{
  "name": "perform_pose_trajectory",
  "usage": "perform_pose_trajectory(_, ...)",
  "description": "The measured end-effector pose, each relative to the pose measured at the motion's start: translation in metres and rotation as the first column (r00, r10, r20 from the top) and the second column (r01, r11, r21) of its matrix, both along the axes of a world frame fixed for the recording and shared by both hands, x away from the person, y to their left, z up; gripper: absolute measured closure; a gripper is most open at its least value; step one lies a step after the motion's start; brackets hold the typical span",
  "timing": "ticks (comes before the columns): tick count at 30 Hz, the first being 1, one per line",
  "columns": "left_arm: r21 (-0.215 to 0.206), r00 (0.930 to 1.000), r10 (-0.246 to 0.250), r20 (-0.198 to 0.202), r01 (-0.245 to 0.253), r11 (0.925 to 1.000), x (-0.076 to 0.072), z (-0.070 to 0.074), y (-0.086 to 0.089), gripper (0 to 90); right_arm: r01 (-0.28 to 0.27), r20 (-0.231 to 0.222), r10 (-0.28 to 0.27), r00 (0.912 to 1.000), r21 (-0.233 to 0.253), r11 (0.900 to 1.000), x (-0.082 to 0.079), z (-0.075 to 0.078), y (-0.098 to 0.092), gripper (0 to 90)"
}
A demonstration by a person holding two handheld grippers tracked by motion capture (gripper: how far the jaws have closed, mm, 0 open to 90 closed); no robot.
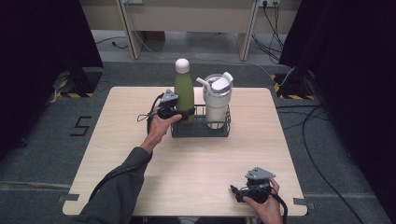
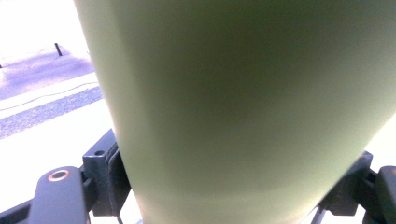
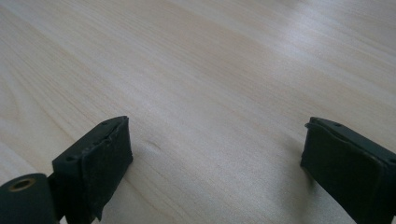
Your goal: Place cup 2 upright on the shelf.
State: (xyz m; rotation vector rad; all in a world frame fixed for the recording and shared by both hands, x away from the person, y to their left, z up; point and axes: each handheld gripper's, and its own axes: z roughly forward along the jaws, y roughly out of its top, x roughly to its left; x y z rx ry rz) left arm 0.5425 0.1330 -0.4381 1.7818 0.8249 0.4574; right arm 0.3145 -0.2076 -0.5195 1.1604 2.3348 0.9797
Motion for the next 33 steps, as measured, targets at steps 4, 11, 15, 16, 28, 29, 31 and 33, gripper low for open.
perform_pose_trajectory(4,0.011,1.0,0.003,-0.002,-0.003,0.9999,-0.001,-0.005,0.0,20.3,0.0,-0.001,0.0,1.0,0.001,1.0,0.0,0.0,0.0,8.5)
perform_pose_trajectory(11,0.021,1.0,0.001,-0.007,-0.001,0.9998,-0.003,-0.01,-0.002,20.2,-0.001,-0.001,0.001,1.0,-0.001,1.0,0.0,0.0,0.0,8.5)
perform_pose_trajectory(15,0.02,0.9999,0.002,-0.01,-0.002,0.9998,-0.001,-0.013,-0.004,20.2,0.002,-0.003,-0.002,1.0,0.001,1.0,0.0,0.0,0.0,8.4)
perform_pose_trajectory(16,0.018,0.9999,0.004,-0.011,-0.003,0.9998,-0.001,-0.014,-0.004,20.3,0.001,-0.003,-0.001,1.0,0.0,1.0,0.0,0.0,0.0,8.3)
perform_pose_trajectory(28,-0.01,1.0,0.007,0.001,-0.007,0.9999,-0.003,-0.017,-0.002,20.2,0.002,-0.003,-0.002,1.0,0.001,1.0,0.0,0.0,0.0,8.3)
perform_pose_trajectory(29,-0.011,1.0,0.007,0.003,-0.007,0.9999,-0.003,-0.018,-0.002,20.2,0.002,-0.003,-0.002,1.0,0.001,1.0,0.0,0.0,0.0,8.3)
perform_pose_trajectory(31,-0.013,1.0,0.004,0.007,-0.004,0.9999,-0.004,-0.018,-0.001,20.2,0.003,-0.004,-0.003,1.0,0.001,1.0,0.0,0.0,0.0,8.3)
perform_pose_trajectory(33,-0.011,0.9999,0.002,0.011,-0.002,0.9999,-0.005,-0.019,-0.001,20.1,0.002,-0.003,-0.002,1.0,0.001,1.0,0.0,0.0,0.0,8.3)
